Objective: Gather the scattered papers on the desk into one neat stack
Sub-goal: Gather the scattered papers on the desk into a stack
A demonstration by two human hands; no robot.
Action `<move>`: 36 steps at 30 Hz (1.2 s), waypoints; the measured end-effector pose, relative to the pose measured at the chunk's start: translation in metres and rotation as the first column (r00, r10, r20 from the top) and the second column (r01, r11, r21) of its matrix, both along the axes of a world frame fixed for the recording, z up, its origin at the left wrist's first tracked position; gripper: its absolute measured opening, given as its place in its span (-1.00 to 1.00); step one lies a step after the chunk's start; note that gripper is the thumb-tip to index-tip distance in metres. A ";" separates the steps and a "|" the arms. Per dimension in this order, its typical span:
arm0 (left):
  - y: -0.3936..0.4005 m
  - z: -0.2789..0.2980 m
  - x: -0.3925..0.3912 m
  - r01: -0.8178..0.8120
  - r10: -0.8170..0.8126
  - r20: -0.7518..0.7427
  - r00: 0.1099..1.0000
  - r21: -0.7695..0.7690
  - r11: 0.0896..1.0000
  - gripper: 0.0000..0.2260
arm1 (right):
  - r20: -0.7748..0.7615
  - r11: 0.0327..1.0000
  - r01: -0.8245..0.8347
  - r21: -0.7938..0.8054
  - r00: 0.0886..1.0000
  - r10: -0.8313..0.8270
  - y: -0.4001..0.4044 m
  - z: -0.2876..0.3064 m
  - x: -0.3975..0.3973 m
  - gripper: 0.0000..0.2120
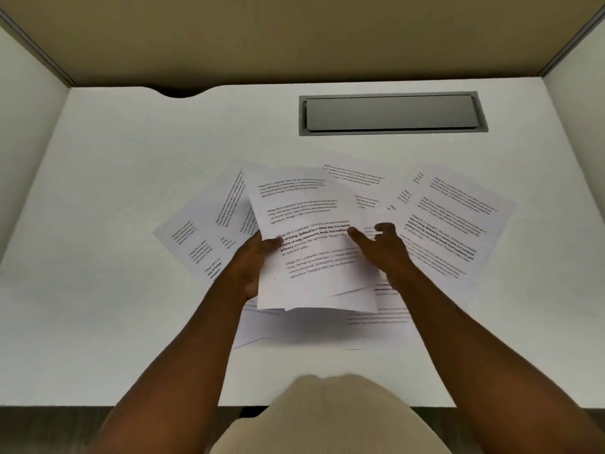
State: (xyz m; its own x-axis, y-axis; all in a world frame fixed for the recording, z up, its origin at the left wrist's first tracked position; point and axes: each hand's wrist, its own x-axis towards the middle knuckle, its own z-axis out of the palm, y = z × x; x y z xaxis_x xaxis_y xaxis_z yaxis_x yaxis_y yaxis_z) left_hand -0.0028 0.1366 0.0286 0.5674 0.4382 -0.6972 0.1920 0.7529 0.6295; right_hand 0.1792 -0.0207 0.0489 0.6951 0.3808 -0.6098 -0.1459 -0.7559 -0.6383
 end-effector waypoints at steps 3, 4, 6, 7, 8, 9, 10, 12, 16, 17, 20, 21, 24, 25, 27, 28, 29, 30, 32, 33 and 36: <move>0.009 -0.009 -0.012 0.097 -0.101 -0.060 0.993 -0.069 0.993 -0.64 | -0.555 0.979 0.163 0.121 0.829 -0.069 -0.006 -0.013 0.011 -0.59; 0.010 -0.013 -0.012 0.129 -0.134 -0.097 0.986 -0.050 0.990 -0.63 | -0.607 0.966 0.211 0.149 0.791 -0.079 -0.006 -0.018 0.010 -0.65; 0.013 -0.017 -0.010 0.186 -0.180 -0.176 0.968 0.017 0.982 -0.64 | -0.584 0.957 0.224 0.187 0.808 -0.075 -0.002 -0.028 0.009 -0.69; 0.016 -0.021 -0.009 0.204 -0.183 -0.229 0.956 0.069 0.977 -0.67 | -0.513 0.957 0.205 0.204 0.855 -0.074 0.001 -0.033 0.009 -0.70; 0.019 -0.026 -0.007 0.222 -0.167 -0.318 0.933 0.145 0.964 -0.71 | -0.414 0.964 0.163 0.211 0.908 -0.063 0.004 -0.033 0.008 -0.70; 0.025 -0.033 -0.006 0.244 -0.122 -0.436 0.892 0.235 0.941 -0.72 | -0.294 0.974 0.113 0.195 0.954 -0.051 0.007 -0.034 0.009 -0.67; 0.031 -0.038 -0.005 0.258 -0.033 -0.557 0.830 0.332 0.907 -0.70 | -0.180 0.982 0.076 0.174 0.983 -0.044 0.009 -0.035 0.010 -0.62; 0.043 -0.045 -0.006 0.268 0.152 -0.686 0.712 0.465 0.844 -0.63 | -0.060 0.988 0.061 0.141 0.997 -0.053 0.008 -0.040 0.015 -0.51; 0.072 -0.047 -0.001 0.395 0.208 -0.826 0.524 0.453 0.799 -0.29 | -0.058 0.986 0.109 0.124 0.993 -0.102 -0.003 -0.059 0.030 -0.36; 0.078 -0.045 0.003 0.425 0.203 -0.853 0.480 0.429 0.797 -0.22 | -0.076 0.984 0.130 0.122 0.990 -0.121 -0.004 -0.060 0.032 -0.37; 0.095 -0.046 0.014 0.426 0.204 -0.886 0.417 0.389 0.816 -0.13 | -0.083 0.981 0.175 0.087 0.982 -0.168 -0.004 -0.059 0.035 -0.44; 0.101 -0.045 0.017 0.440 0.207 -0.888 0.411 0.392 0.808 -0.11 | -0.086 0.980 0.186 0.073 0.980 -0.180 -0.004 -0.059 0.036 -0.44; 0.123 -0.045 0.025 0.514 0.201 -0.892 0.404 0.403 0.757 -0.03 | -0.095 0.978 0.200 0.061 0.976 -0.193 -0.003 -0.067 0.042 -0.48; 0.129 -0.045 0.027 0.530 0.192 -0.897 0.398 0.396 0.750 -0.02 | -0.098 0.976 0.211 0.049 0.974 -0.206 -0.002 -0.070 0.043 -0.47; 0.140 -0.045 0.029 0.561 0.161 -0.915 0.370 0.358 0.746 -0.01 | -0.093 0.975 0.221 0.026 0.972 -0.217 0.000 -0.073 0.047 -0.44; 0.144 -0.045 0.030 0.573 0.141 -0.922 0.360 0.337 0.747 0.00 | -0.089 0.976 0.219 0.019 0.972 -0.217 0.000 -0.075 0.049 -0.44; 0.148 -0.046 0.030 0.580 0.121 -0.927 0.354 0.320 0.749 0.01 | -0.088 0.976 0.218 0.014 0.973 -0.216 0.001 -0.076 0.050 -0.44; 0.151 -0.046 0.030 0.583 0.105 -0.932 0.348 0.303 0.754 0.03 | -0.090 0.976 0.216 0.010 0.973 -0.214 0.002 -0.079 0.051 -0.45; 0.154 -0.047 0.029 0.593 0.086 -0.943 0.321 0.271 0.758 0.06 | -0.084 0.977 0.212 0.000 0.974 -0.211 0.003 -0.081 0.052 -0.46; 0.155 -0.046 0.029 0.601 0.085 -0.949 0.305 0.261 0.755 0.07 | -0.082 0.978 0.209 -0.004 0.974 -0.209 0.004 -0.080 0.052 -0.47; 0.158 -0.045 0.027 0.615 0.098 -0.950 0.296 0.269 0.741 0.10 | -0.076 0.981 0.196 -0.016 0.978 -0.196 0.004 -0.083 0.053 -0.50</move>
